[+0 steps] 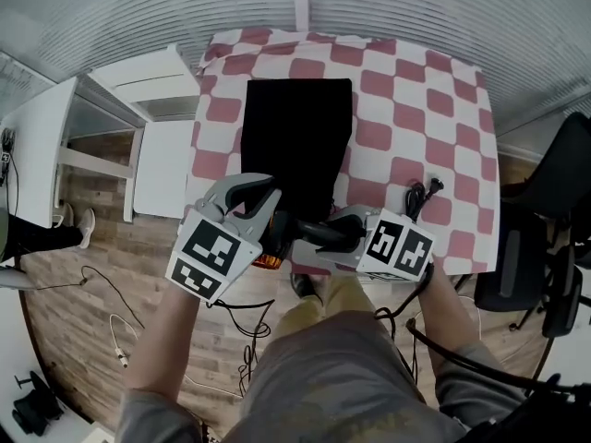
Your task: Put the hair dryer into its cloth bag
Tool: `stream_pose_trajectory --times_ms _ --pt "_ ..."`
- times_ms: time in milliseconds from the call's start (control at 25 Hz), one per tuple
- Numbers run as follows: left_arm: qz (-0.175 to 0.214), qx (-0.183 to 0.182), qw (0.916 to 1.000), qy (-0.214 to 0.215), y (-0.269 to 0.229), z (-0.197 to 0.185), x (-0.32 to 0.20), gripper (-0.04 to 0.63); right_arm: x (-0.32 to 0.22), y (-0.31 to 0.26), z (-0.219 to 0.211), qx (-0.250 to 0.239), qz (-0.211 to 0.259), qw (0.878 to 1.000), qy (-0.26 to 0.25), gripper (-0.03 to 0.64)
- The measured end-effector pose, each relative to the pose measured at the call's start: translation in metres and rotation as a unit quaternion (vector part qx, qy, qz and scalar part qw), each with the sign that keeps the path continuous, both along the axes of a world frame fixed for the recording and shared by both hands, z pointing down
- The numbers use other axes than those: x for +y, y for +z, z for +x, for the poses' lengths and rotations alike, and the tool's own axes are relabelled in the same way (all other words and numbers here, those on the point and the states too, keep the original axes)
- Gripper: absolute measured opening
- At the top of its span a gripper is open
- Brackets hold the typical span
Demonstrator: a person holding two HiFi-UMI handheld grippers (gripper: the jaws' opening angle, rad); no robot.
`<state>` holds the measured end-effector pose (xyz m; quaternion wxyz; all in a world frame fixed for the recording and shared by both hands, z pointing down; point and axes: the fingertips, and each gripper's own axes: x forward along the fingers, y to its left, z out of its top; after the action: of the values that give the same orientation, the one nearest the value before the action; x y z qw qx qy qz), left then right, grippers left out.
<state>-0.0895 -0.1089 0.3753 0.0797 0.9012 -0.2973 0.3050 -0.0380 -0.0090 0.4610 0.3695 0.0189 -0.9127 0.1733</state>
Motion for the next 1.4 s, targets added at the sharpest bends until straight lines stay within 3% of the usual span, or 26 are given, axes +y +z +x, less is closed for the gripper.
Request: stream_pose_trajectory --times_ms 360,840,1120,1280,1320,1400 --pt "-0.011 0.011 0.9999 -0.006 -0.008 -0.001 0.01 0.025 -0.04 0.007 0.007 0.038 -0.003 0.996 0.082 0.21" --pt "-0.026 0.028 0.9988 -0.031 -0.001 0.024 0.022 0.029 -0.082 0.017 0.01 0.074 -0.003 0.972 0.224 0.21" --pt "-0.032 0.039 0.9971 -0.058 0.011 0.037 0.027 0.031 -0.093 0.018 0.009 0.072 -0.002 0.967 0.243 0.21" --pt "-0.015 0.037 0.9955 -0.086 0.016 0.026 0.022 0.031 -0.095 0.02 0.008 0.075 0.003 0.967 0.246 0.21" --pt "-0.006 0.043 0.9945 -0.095 0.015 0.022 0.02 0.044 -0.096 0.021 0.008 0.075 0.004 0.966 0.246 0.21" --pt "0.016 0.054 0.9912 -0.12 0.009 0.012 0.018 0.153 -0.098 0.021 0.007 0.074 0.004 0.966 0.247 0.21"
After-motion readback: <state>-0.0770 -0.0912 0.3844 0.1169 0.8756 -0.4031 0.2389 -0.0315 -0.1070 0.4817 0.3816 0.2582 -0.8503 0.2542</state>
